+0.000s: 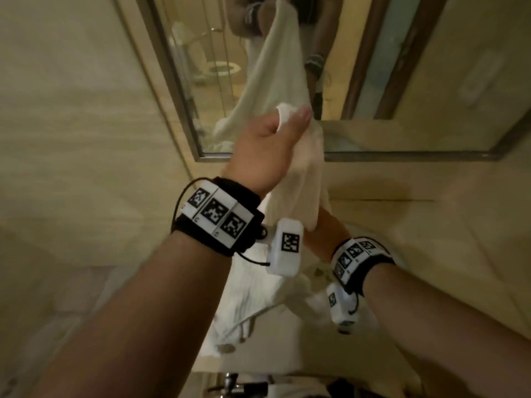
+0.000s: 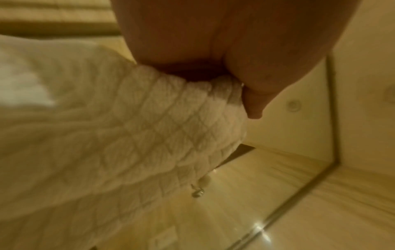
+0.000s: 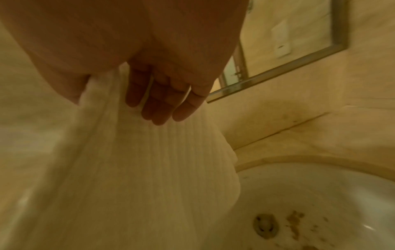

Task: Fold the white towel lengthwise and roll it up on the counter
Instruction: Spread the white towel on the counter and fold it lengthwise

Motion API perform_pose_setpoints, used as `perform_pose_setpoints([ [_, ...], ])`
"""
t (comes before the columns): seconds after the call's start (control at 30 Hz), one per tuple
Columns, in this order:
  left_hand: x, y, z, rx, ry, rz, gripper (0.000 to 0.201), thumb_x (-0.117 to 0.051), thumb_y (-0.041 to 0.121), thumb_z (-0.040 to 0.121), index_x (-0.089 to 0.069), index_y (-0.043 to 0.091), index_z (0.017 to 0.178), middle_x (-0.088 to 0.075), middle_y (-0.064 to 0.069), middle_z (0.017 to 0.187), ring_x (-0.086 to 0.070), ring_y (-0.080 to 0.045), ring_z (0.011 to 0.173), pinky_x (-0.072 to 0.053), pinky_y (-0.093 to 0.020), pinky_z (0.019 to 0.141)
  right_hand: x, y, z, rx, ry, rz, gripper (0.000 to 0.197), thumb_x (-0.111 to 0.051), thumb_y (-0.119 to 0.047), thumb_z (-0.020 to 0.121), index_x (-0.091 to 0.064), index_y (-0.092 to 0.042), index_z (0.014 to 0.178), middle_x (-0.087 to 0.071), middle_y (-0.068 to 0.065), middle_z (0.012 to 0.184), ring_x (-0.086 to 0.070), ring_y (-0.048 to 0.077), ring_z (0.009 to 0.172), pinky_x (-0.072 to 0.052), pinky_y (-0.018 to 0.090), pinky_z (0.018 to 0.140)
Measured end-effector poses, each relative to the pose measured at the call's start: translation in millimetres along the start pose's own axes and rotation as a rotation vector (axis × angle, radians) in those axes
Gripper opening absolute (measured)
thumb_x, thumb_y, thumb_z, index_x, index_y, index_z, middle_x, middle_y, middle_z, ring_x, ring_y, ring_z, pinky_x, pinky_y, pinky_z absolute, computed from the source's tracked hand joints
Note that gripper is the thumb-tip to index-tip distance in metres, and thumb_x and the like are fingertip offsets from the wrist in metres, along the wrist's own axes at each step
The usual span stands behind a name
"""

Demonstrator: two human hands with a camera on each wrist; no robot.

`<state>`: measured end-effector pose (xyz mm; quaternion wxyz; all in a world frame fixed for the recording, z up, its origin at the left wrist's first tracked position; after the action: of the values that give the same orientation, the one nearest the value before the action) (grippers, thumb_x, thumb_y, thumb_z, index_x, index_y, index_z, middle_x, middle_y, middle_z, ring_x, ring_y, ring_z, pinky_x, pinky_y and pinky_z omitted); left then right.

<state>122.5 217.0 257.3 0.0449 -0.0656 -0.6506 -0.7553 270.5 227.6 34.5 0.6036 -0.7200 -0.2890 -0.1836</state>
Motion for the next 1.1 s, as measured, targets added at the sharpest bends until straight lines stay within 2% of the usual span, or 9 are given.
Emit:
perform_pose_setpoints([
  [0.13, -66, 66, -3, -0.123, -0.079, -0.12, 0.041, -0.057, 0.042, 0.102, -0.073, 0.005, 0.096, -0.075, -0.014, 0.091, -0.074, -0.031, 0.088, -0.061, -0.048, 0.087, 57, 51, -15, -0.124, 0.01, -0.049, 0.064, -0.051, -0.077, 0.07, -0.055, -0.038, 0.12, -0.068, -0.009, 0.108, -0.066, 0.02, 0.095, -0.055, 0.04, 0.079],
  [0.3, -144, 105, 23, -0.161, -0.176, -0.3, 0.039, -0.051, 0.039, 0.105, -0.068, 0.004, 0.11, -0.07, -0.012, 0.092, -0.07, -0.027, 0.088, -0.058, -0.047, 0.089, 154, 109, -34, -0.2, 0.08, -0.172, 0.029, -0.055, -0.038, 0.097, -0.063, -0.017, 0.116, -0.066, 0.005, 0.112, -0.061, 0.03, 0.107, -0.05, 0.045, 0.091],
  [0.47, -212, 126, 59, -0.17, -0.219, -0.42, 0.026, -0.055, 0.038, 0.101, -0.069, 0.016, 0.104, -0.074, -0.019, 0.109, -0.07, -0.033, 0.108, -0.055, -0.048, 0.099, 312, 152, -79, -0.339, 0.6, -0.092, 0.032, -0.048, -0.042, 0.103, -0.054, -0.017, 0.121, -0.064, 0.012, 0.116, -0.06, 0.032, 0.093, -0.045, 0.037, 0.079],
  [0.63, -268, 173, 79, -0.351, -0.143, 0.083, 0.017, -0.046, 0.017, 0.105, -0.05, 0.024, 0.09, -0.05, 0.012, 0.082, -0.052, 0.021, 0.063, -0.043, -0.002, 0.067, 423, 172, -123, -0.309, 0.934, -0.101, 0.021, -0.044, -0.033, 0.103, -0.049, -0.016, 0.115, -0.059, 0.012, 0.106, -0.059, 0.031, 0.094, -0.042, 0.034, 0.078],
  [0.77, -302, 187, 70, -0.381, -0.165, -0.02, 0.025, -0.045, 0.011, 0.104, -0.054, 0.014, 0.081, -0.051, 0.009, 0.07, -0.052, -0.009, 0.058, -0.039, -0.011, 0.063, 455, 184, -152, -0.303, 0.991, -0.164, 0.005, -0.044, -0.027, 0.1, -0.047, -0.022, 0.101, -0.056, 0.004, 0.095, -0.055, 0.026, 0.084, -0.046, 0.037, 0.077],
  [0.87, -315, 153, 54, -0.237, -0.341, -0.384, 0.022, -0.047, 0.014, 0.105, -0.06, 0.02, 0.089, -0.068, 0.018, 0.072, -0.066, 0.004, 0.074, -0.051, -0.016, 0.082, 449, 212, -177, -0.336, 1.033, -0.099, 0.017, -0.042, -0.018, 0.097, -0.054, -0.022, 0.109, -0.06, 0.004, 0.102, -0.058, 0.025, 0.092, -0.045, 0.033, 0.082],
  [0.93, -323, 87, 52, -0.012, -0.451, -0.574, 0.023, -0.047, 0.024, 0.107, -0.067, 0.011, 0.108, -0.076, -0.002, 0.106, -0.07, -0.019, 0.108, -0.052, -0.041, 0.103, 431, 237, -193, -0.425, 0.998, -0.127, 0.024, -0.042, -0.009, 0.097, -0.057, -0.015, 0.115, -0.061, 0.01, 0.108, -0.058, 0.027, 0.097, -0.04, 0.031, 0.082],
  [1.03, -323, -47, 44, 0.357, -0.331, -0.385, 0.038, -0.054, 0.043, 0.102, -0.069, 0.008, 0.105, -0.074, -0.019, 0.098, -0.069, -0.042, 0.096, -0.059, -0.049, 0.085, 394, 275, -210, -0.562, 0.846, -0.243, 0.028, -0.047, -0.007, 0.095, -0.059, -0.008, 0.12, -0.063, 0.018, 0.116, -0.06, 0.036, 0.104, -0.044, 0.036, 0.082],
  [1.1, -325, -122, 9, 0.544, -0.317, -0.197, 0.037, -0.053, 0.041, 0.104, -0.067, 0.009, 0.092, -0.07, -0.012, 0.077, -0.066, -0.033, 0.071, -0.056, -0.039, 0.068, 365, 308, -220, -0.697, 0.684, -0.319, 0.034, -0.048, -0.013, 0.097, -0.057, -0.01, 0.13, -0.059, 0.017, 0.13, -0.057, 0.036, 0.115, -0.046, 0.041, 0.094],
])
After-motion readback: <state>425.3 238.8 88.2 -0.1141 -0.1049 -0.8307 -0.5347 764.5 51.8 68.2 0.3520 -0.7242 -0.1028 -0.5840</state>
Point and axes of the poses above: each hand's wrist, its own z-axis towards the middle knuckle, its own x-axis out of the back of the hand, y = z × x, the point moved 8 cm from there along z, towards the middle knuckle
